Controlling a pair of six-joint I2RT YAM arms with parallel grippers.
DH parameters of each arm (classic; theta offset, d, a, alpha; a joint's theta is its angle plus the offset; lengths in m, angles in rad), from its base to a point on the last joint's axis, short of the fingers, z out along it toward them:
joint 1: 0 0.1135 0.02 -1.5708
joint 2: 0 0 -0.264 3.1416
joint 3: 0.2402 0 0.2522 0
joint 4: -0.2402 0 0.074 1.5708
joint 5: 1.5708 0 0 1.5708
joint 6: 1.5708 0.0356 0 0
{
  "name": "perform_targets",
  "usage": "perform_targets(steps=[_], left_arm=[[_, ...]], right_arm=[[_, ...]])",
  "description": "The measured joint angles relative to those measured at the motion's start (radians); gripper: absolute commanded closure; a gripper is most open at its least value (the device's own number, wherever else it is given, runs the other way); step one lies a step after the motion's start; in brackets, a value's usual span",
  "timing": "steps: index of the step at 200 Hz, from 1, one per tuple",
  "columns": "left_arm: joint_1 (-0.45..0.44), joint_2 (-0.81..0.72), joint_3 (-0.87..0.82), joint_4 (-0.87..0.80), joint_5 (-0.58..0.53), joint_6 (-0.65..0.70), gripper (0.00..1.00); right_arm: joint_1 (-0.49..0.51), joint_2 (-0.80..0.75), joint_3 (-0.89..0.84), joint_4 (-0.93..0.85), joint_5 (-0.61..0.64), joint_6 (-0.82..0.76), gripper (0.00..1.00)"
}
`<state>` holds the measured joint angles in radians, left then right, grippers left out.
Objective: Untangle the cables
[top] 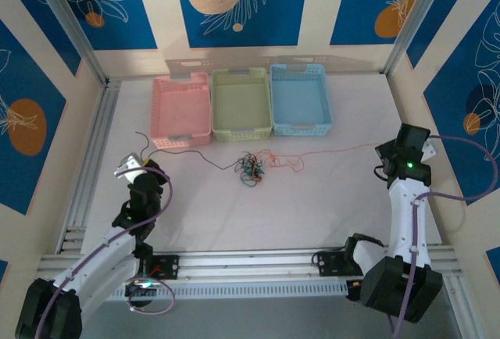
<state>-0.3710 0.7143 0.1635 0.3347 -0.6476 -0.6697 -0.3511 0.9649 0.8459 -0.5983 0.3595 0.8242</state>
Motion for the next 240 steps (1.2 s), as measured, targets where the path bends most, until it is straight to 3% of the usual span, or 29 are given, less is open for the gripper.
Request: perform_targets(steps=[28, 46, 57, 76, 122, 164, 200, 240], left_arm=[[0.003, 0.009, 0.0, -0.006, -0.005, -0.005, 1.0], [0.003, 0.024, 0.0, -0.006, -0.001, -0.005, 1.0], [0.003, 0.029, 0.0, -0.005, 0.002, -0.005, 1.0], [0.004, 0.029, 0.0, -0.002, 0.005, -0.004, 1.0], [0.005, 0.046, 0.0, 0.006, 0.016, -0.002, 1.0], [0.005, 0.056, 0.0, 0.018, 0.022, -0.002, 1.0], [0.005, 0.061, 0.0, 0.024, 0.03, -0.002, 1.0], [0.006, 0.067, 0.0, 0.024, 0.038, -0.002, 1.0]], right_arm=[[0.033, 0.035, -0.006, 0.035, -0.099, -0.009, 0.98], [0.087, 0.098, 0.005, 0.036, -0.137, -0.023, 0.78], [0.114, 0.125, 0.006, 0.037, -0.15, -0.023, 0.6], [0.126, 0.132, 0.005, 0.037, -0.158, -0.021, 0.52], [0.183, 0.136, 0.005, 0.051, -0.198, -0.044, 0.55], [0.442, 0.24, 0.048, 0.101, -0.332, -0.068, 0.63], [0.674, 0.389, 0.054, 0.193, -0.398, 0.031, 0.66], [0.78, 0.546, 0.084, 0.249, -0.39, 0.157, 0.65]])
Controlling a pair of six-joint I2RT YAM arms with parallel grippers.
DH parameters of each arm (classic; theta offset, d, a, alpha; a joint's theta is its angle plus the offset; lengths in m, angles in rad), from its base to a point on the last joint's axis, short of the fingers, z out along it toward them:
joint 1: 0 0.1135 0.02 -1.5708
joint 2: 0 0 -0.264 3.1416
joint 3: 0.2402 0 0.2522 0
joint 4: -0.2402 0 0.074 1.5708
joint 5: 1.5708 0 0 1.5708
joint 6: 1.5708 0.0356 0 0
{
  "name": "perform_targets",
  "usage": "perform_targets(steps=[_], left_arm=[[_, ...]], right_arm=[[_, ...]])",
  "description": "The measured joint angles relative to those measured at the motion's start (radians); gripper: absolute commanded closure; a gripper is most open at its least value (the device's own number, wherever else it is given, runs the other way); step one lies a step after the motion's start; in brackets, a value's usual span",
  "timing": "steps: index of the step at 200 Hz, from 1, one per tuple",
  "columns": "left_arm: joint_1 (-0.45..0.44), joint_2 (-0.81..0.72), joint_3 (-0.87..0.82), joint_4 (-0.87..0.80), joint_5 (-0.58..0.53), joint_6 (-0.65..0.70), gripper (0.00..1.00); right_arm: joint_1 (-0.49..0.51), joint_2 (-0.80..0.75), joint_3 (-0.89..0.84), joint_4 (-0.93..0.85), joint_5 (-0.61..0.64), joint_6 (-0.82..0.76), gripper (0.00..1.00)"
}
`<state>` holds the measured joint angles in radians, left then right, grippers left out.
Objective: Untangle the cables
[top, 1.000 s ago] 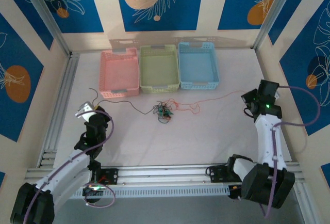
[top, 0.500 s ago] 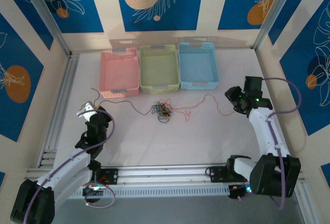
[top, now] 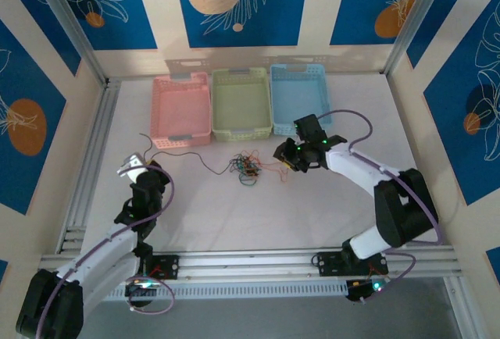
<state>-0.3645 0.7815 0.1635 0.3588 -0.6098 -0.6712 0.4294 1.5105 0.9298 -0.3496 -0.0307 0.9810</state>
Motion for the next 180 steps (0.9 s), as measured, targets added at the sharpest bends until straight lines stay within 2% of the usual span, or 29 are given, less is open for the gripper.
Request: perform_targets(steps=[72, 180], left_arm=[[0.001, 0.004, 0.0, 0.001, 0.007, 0.0, 1.0], [0.001, 0.027, 0.0, 0.007, 0.018, 0.001, 1.0]], right_arm=[[0.031, 0.206, 0.08, 0.102, -0.026, 0.191, 0.65], [0.043, 0.358, 0.148, 0.148, -0.056, 0.285, 0.63]])
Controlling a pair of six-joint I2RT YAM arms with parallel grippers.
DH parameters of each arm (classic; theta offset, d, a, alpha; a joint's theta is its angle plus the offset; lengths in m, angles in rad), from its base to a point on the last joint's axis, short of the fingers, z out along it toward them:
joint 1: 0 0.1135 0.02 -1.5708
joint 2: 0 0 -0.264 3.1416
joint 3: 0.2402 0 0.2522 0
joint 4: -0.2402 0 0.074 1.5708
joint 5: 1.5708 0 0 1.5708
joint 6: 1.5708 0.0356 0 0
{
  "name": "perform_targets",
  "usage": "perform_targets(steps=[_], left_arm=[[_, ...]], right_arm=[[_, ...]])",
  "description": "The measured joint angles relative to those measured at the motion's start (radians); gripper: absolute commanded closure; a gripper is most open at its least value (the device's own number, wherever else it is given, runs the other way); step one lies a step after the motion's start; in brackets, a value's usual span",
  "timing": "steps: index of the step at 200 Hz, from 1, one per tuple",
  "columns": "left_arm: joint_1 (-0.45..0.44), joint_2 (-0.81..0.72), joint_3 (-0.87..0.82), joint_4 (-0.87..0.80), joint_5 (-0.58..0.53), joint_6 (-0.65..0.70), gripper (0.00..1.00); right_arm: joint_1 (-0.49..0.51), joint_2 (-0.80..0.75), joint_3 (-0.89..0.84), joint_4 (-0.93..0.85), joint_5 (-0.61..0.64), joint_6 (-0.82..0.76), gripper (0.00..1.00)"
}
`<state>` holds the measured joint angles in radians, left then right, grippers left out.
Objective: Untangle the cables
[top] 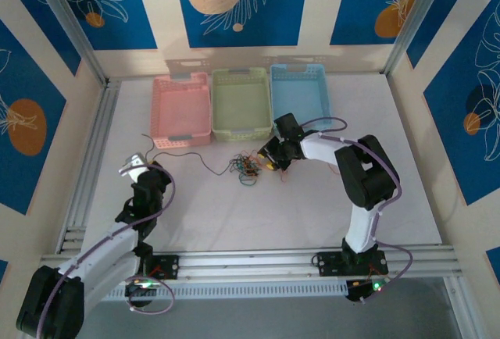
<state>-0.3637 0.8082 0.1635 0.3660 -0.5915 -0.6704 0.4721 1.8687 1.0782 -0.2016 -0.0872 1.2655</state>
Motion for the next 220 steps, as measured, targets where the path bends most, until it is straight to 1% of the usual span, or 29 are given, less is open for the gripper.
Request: perform_targets(steps=[33, 40, 55, 71, 84, 103, 129, 165, 220], left_arm=[[0.0, 0.0, 0.0, 0.0, 0.0, 0.006, 1.0], [0.0, 0.0, 0.0, 0.0, 0.0, 0.007, 1.0], [0.0, 0.0, 0.0, 0.0, 0.001, 0.01, 1.0], [0.0, 0.001, 0.0, 0.0, 0.004, 0.015, 1.0], [0.0, 0.001, 0.0, 0.001, 0.007, 0.016, 1.0], [0.0, 0.001, 0.0, 0.001, 0.007, 0.018, 1.0], [0.0, 0.001, 0.0, 0.001, 0.008, 0.018, 1.0], [0.0, 0.001, 0.0, 0.001, 0.008, 0.018, 1.0], [0.002, 0.003, 0.0, 0.002, 0.008, 0.018, 1.0]], right_arm=[[-0.001, 0.02, 0.018, 0.001, -0.014, -0.001, 0.67], [-0.001, 0.021, 0.018, 0.0, -0.015, -0.001, 0.69], [-0.003, 0.021, 0.018, 0.002, -0.015, -0.002, 0.77], [-0.007, 0.021, 0.018, 0.001, -0.015, -0.005, 0.79], [-0.009, 0.02, 0.018, 0.0, -0.014, -0.009, 0.78], [-0.01, 0.012, 0.018, -0.014, -0.005, -0.026, 0.7], [-0.011, -0.054, 0.003, -0.034, 0.016, -0.037, 0.64], [-0.011, -0.144, -0.01, -0.042, 0.037, -0.034, 0.62], [-0.003, -0.129, -0.035, -0.044, 0.042, -0.014, 0.6]])
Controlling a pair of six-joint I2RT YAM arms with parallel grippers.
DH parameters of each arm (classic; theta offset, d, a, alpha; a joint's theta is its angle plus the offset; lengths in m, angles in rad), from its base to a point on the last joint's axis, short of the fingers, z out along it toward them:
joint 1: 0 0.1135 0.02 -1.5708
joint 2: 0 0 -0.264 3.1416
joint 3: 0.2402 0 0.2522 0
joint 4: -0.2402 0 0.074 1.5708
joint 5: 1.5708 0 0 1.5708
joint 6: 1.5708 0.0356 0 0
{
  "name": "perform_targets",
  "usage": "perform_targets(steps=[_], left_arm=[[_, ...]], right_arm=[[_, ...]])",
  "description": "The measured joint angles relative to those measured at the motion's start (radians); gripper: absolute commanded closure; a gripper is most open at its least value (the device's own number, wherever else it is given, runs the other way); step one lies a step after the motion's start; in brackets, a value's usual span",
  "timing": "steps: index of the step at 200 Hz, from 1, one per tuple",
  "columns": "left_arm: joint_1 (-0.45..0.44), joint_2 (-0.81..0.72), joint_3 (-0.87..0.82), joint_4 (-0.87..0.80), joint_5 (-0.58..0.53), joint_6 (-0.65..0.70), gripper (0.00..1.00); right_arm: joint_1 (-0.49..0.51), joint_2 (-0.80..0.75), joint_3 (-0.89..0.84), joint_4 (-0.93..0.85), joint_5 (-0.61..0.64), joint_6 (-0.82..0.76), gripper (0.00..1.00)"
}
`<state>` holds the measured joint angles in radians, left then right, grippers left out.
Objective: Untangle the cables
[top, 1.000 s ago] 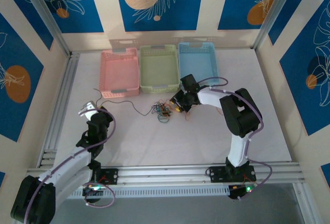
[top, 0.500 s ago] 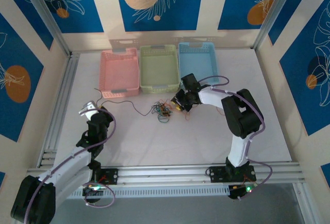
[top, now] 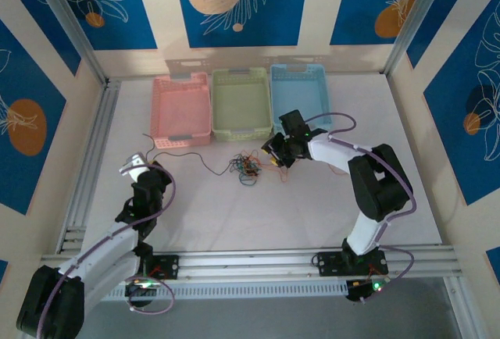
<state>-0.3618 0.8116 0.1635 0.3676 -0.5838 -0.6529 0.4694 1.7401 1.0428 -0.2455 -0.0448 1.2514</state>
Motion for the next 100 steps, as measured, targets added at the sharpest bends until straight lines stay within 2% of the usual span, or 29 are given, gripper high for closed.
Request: perform_targets(steps=[100], left_arm=[[0.0, 0.004, 0.0, 0.008, 0.007, 0.0, 1.0]], right_arm=[[0.01, 0.071, -0.003, 0.031, -0.034, 0.023, 0.6]])
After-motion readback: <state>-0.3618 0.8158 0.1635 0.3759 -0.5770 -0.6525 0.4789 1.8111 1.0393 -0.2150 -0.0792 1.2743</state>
